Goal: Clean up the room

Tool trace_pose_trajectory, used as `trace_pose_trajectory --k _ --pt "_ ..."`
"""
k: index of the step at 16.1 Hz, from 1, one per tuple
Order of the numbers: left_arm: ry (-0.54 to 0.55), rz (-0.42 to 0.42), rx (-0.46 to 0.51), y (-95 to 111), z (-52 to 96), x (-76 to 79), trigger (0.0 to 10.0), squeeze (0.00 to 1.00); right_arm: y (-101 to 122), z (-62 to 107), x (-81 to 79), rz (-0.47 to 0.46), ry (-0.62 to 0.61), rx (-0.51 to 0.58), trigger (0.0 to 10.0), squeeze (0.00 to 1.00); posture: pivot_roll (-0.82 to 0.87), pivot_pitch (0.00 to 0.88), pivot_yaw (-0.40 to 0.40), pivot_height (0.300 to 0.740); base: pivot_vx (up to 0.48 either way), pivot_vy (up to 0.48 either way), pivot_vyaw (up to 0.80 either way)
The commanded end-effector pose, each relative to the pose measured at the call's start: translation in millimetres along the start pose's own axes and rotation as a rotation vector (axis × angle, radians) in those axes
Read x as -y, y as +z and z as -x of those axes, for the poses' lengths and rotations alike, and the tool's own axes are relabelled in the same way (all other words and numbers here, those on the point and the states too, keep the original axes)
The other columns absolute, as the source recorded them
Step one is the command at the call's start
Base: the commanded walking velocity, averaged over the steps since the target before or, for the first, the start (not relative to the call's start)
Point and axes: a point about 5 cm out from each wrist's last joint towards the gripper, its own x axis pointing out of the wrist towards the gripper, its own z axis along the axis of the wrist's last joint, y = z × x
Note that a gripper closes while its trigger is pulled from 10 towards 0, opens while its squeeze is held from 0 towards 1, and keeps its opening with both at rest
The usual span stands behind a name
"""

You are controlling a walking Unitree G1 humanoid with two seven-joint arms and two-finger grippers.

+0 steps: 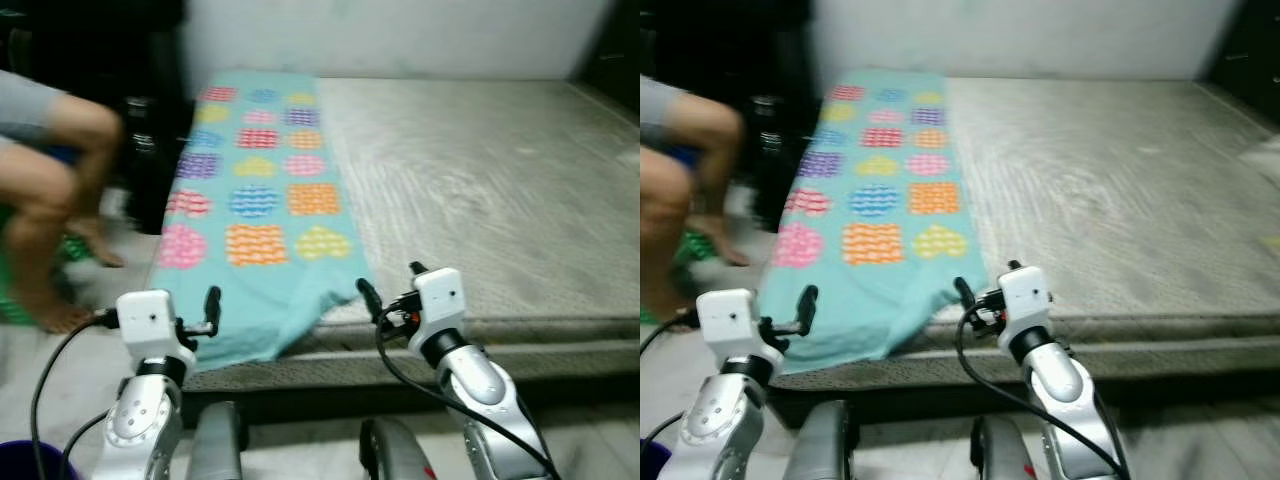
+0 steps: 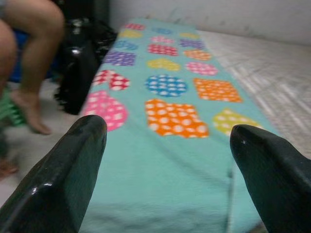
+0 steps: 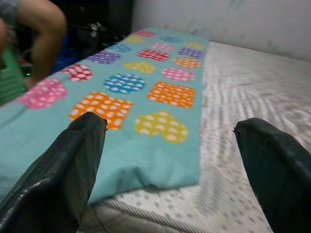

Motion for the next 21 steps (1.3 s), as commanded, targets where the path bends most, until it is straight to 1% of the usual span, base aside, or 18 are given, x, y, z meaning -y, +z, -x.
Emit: trace_pose_trajectory --k 1,2,4,8,10,11,12,14,16,18,21 --pt "-0.005 -0.003 0.029 7 -1.2 4.5 10.0 0.0 4 -3.1 2.1 0.004 0.01 0.012 10.0 0.0 -0.15 0.068 -0.028 0.597 0.0 0.0 0.0" --pt "-0.003 -0.001 0.03 8 -0.7 4.8 10.0 0.0 4 -3.3 1.8 0.006 0.014 0.011 10.0 0.0 -0.14 0.079 -0.036 0.597 0.0 0.0 0.0" --pt "0.031 0.034 0.023 6 0.4 2.2 10.0 0.0 2 -2.9 0.6 0.009 0.029 0.003 10.0 0.0 -0.15 0.09 -0.053 0.593 0.0 0.0 0.0" --pt "0.032 0.049 0.023 8 2.3 5.5 10.0 0.0 4 -5.0 -0.5 0.019 0.051 0.008 10.0 0.0 -0.15 0.105 -0.06 0.593 0.0 0.0 0.0" --pt "0.03 0.053 0.022 8 2.7 6.5 10.0 0.0 5 -6.6 -1.5 0.019 0.054 0.008 10.0 0.0 -0.14 0.111 -0.059 0.593 0.0 0.0 0.0" --pt "0.03 0.054 0.021 8 2.4 6.5 10.0 0.0 4 -6.5 -3.2 0.019 0.06 0.008 10.0 0.0 -0.14 0.111 -0.059 0.583 0.0 0.0 0.0" --pt "0.031 0.054 0.021 9 2.1 6.5 10.0 0.0 5 -6.2 -4.3 0.016 0.065 0.013 10.0 0.0 -0.14 0.111 -0.059 0.583 0.0 0.0 0.0" --pt "0.029 0.052 0.021 9 1.4 6.3 10.0 0.0 4 -5.0 -9.1 0.012 0.099 0.015 10.0 0.0 -0.14 0.119 -0.054 0.563 0.0 0.0 0.0" --pt "0.027 0.052 0.019 10 0.8 5.9 10.0 0.0 4 -5.7 -8.4 0.009 0.094 0.014 10.0 0.0 -0.14 0.125 -0.052 0.563 0.0 0.0 0.0" --pt "0.028 0.049 0.018 10 -0.3 5.6 10.0 0.0 3 -6.6 -8.0 0.009 0.09 0.007 10.0 0.0 -0.14 0.129 -0.048 0.55 0.0 0.0 0.0" --pt "0.031 0.046 0.026 11 -0.7 5.1 10.0 0.0 2 -7.2 -5.9 0.005 0.08 -0.001 10.0 0.0 -0.14 0.132 -0.048 0.55 0.0 0.0 0.0"
